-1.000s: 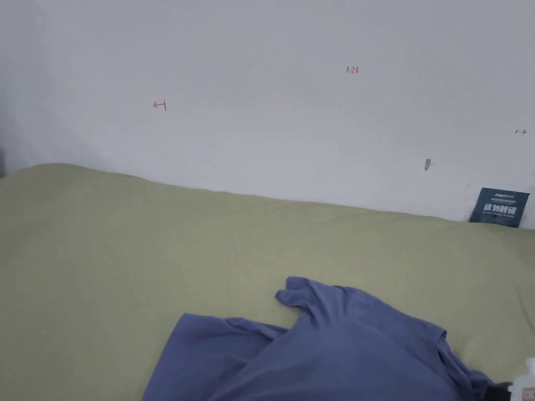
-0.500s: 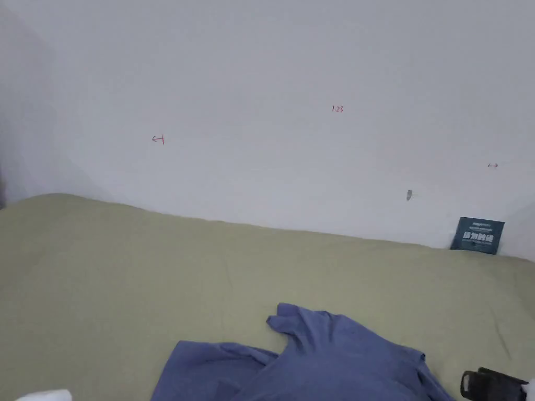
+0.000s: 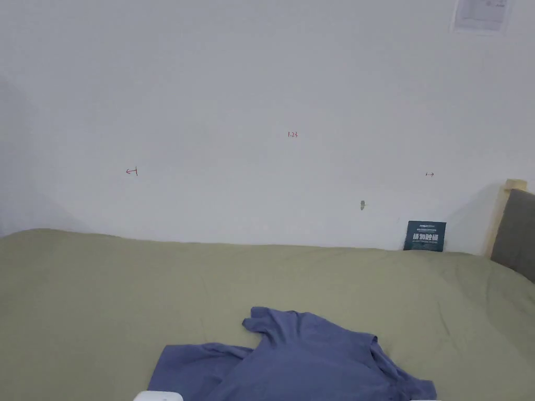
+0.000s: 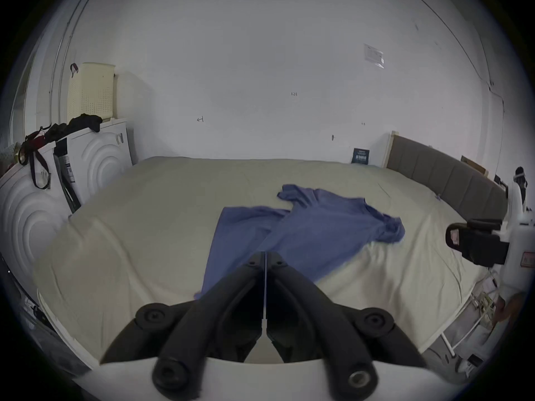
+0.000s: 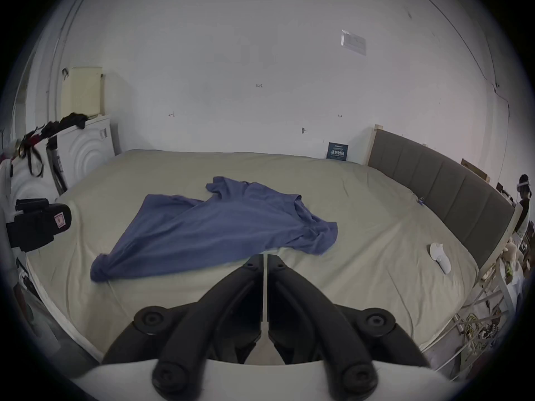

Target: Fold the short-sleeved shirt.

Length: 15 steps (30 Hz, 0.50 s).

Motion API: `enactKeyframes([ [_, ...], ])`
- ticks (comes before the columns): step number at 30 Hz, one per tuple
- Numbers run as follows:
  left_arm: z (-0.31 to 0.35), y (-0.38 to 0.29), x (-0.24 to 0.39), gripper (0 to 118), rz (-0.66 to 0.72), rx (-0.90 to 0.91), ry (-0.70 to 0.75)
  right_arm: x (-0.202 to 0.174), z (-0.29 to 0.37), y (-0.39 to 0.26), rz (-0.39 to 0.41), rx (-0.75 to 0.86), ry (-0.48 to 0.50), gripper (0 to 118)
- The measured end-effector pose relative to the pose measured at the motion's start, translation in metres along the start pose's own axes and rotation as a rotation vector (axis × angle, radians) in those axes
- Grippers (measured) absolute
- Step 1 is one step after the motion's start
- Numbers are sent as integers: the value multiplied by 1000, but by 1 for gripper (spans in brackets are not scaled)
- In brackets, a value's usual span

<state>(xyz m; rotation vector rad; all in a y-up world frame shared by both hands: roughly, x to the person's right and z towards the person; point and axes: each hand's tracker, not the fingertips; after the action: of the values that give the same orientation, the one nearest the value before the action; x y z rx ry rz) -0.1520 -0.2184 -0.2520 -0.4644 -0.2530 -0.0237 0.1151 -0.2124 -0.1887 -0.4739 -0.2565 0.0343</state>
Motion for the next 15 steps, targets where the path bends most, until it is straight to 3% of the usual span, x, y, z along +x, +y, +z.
enactKeyframes([
  [4,22,-35,-25,0,32,-43,6,-7,16,-25,-30,-3,67,1],
  [12,-15,-46,-127,2,323,-294,-33,0,6,-18,-63,-27,133,1],
  [14,-32,-40,-134,27,323,-307,-34,4,-1,-15,-79,-33,148,1],
  [15,-40,-36,-134,50,318,-325,-30,6,-5,-14,-88,-42,150,1],
])
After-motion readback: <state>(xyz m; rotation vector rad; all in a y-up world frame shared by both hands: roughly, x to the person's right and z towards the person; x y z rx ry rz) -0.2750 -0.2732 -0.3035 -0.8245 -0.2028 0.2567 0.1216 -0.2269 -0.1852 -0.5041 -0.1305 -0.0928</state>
